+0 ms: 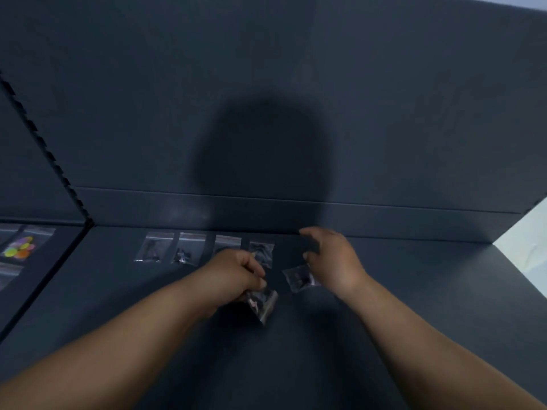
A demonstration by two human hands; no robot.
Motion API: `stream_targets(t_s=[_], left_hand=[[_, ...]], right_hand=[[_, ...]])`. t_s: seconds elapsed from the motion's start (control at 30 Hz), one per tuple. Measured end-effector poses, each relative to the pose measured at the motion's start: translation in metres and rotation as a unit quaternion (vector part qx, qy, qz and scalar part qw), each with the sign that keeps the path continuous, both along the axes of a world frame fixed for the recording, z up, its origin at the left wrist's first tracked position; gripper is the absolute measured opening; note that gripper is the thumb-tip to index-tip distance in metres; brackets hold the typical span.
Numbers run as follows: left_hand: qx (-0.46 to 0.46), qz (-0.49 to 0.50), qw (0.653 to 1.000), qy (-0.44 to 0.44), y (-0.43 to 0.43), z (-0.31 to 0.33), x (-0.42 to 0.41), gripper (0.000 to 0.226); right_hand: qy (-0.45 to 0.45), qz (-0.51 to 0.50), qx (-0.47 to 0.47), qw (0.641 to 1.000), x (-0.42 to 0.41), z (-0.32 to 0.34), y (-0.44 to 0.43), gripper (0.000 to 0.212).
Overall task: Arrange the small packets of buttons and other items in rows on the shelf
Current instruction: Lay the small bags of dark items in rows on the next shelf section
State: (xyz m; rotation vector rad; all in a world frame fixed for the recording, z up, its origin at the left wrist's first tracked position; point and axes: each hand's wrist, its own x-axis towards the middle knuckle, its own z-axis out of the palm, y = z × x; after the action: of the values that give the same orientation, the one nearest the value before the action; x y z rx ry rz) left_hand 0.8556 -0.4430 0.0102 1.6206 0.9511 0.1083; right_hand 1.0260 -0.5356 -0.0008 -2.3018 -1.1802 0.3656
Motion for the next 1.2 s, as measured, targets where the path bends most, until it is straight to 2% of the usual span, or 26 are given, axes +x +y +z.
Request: stream_targets(t_s=[0.03, 0.1, 0.23, 0.43, 0.53, 0.63, 0.7, 0.8, 0.93, 1.1, 1.2], left_hand=[[0.005, 0.004, 1.000, 0.003, 0.000, -0.001, 0.000, 0.016], [0.012, 0.015, 1.000, 0.005, 0.000, -0.005, 0.001, 0.017], [0.027, 0.032, 0.999, 0.006, 0.001, -0.013, 0.002, 0.019], [0.086, 0.014, 0.996, 0.011, 0.002, -0.020, -0.001, 0.017], [0.193, -0.022, 0.981, 0.021, -0.006, -0.022, -0.006, 0.024], [0.362, -0.063, 0.929, 0.046, -0.016, -0.022, -0.015, 0.032], [0.401, -0.084, 0.911, 0.055, -0.019, -0.025, -0.019, 0.027], [0.407, -0.101, 0.905, 0.076, -0.018, -0.030, -0.024, 0.019], [0.379, -0.113, 0.914, 0.091, -0.014, -0.029, -0.023, 0.021], [0.376, -0.109, 0.910, 0.139, -0.012, -0.025, -0.019, 0.030], [0.366, -0.102, 0.913, 0.152, -0.011, -0.023, -0.014, 0.026]], right_hand=[[-0.055, -0.024, 0.025, 0.998, -0.004, -0.001, -0.004, 0.036], [-0.105, -0.059, 0.024, 0.992, -0.015, -0.006, -0.013, 0.022], [-0.115, -0.009, -0.068, 0.991, -0.037, -0.024, -0.023, 0.020], [-0.136, 0.070, -0.041, 0.987, -0.018, -0.035, -0.011, 0.024], [-0.135, 0.082, -0.004, 0.987, -0.014, -0.038, -0.013, 0.029], [-0.147, 0.087, 0.013, 0.985, -0.020, -0.042, -0.021, 0.029], [-0.148, 0.100, -0.001, 0.984, -0.022, -0.045, -0.023, 0.032], [-0.137, 0.130, -0.006, 0.982, -0.018, -0.045, -0.018, 0.038], [-0.136, 0.163, -0.045, 0.976, -0.011, -0.045, -0.014, 0.044], [-0.129, 0.173, -0.080, 0.973, -0.010, -0.041, -0.014, 0.047], [-0.146, 0.178, -0.100, 0.968, -0.010, -0.039, -0.015, 0.051]])
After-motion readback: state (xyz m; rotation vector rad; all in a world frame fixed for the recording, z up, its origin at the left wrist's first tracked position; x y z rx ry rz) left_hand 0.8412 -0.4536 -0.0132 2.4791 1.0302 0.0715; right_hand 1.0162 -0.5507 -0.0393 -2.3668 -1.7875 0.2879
